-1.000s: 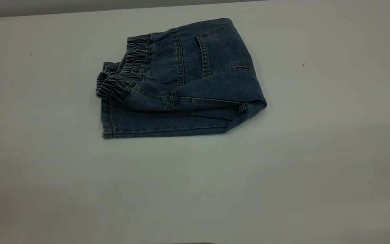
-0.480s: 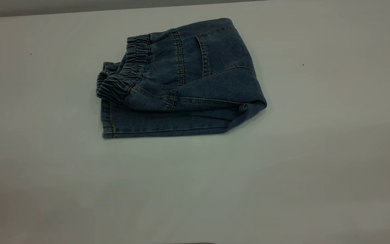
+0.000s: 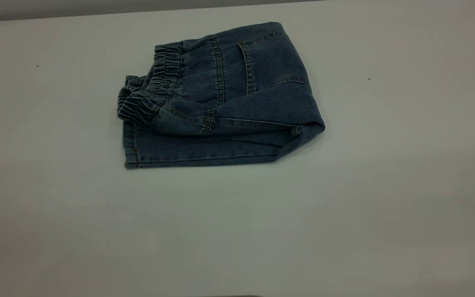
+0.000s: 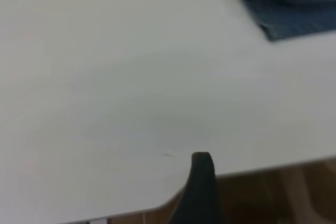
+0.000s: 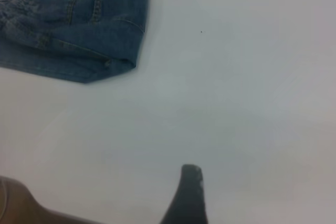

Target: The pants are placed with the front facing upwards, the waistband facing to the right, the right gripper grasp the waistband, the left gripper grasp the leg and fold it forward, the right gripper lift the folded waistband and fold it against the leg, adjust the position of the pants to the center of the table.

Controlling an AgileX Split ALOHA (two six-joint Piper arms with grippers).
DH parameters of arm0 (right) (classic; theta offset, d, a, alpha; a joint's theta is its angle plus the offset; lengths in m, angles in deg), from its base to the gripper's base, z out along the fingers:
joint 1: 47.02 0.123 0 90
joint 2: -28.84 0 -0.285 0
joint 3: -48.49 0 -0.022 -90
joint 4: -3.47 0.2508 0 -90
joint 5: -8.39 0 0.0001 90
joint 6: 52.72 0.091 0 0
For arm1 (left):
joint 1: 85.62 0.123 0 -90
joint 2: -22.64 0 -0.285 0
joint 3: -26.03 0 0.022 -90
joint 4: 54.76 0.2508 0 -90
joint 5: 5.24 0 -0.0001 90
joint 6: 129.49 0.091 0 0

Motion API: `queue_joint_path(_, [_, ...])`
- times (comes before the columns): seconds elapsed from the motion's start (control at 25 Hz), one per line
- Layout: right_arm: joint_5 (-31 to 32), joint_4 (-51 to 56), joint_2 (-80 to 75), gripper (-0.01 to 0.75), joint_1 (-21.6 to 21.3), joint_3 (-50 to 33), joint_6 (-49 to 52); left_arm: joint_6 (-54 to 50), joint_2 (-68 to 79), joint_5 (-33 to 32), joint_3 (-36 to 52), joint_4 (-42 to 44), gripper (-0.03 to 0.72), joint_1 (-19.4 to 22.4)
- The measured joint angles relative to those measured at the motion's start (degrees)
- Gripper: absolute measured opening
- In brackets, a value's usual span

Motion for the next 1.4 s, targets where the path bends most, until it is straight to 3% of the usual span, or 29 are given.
queue_joint_path(0.16, [0.0,0.05,0.0,0.587,-0.09,0.0,0.0,0.0,-1.49,-0.05,0.0,-0.05,0.587,4.21])
queue_joint_path(0.88, [0.0,-2.27,0.0,0.587,-0.06,0.0,0.05,0.05,-1.54,-0.05,0.0,-0.11,0.587,4.28])
queue_joint_path(1.16, [-0.69,-12.73,0.0,0.587,-0.06,0.0,11.38,0.05,-1.54,-0.05,0.0,-0.11,0.587,4.28])
queue_joint_path(1.4, [-1.03,-13.71,0.0,0.587,-0.09,-0.07,14.3,0.05,-1.54,-0.05,0.0,-0.11,0.587,4.28])
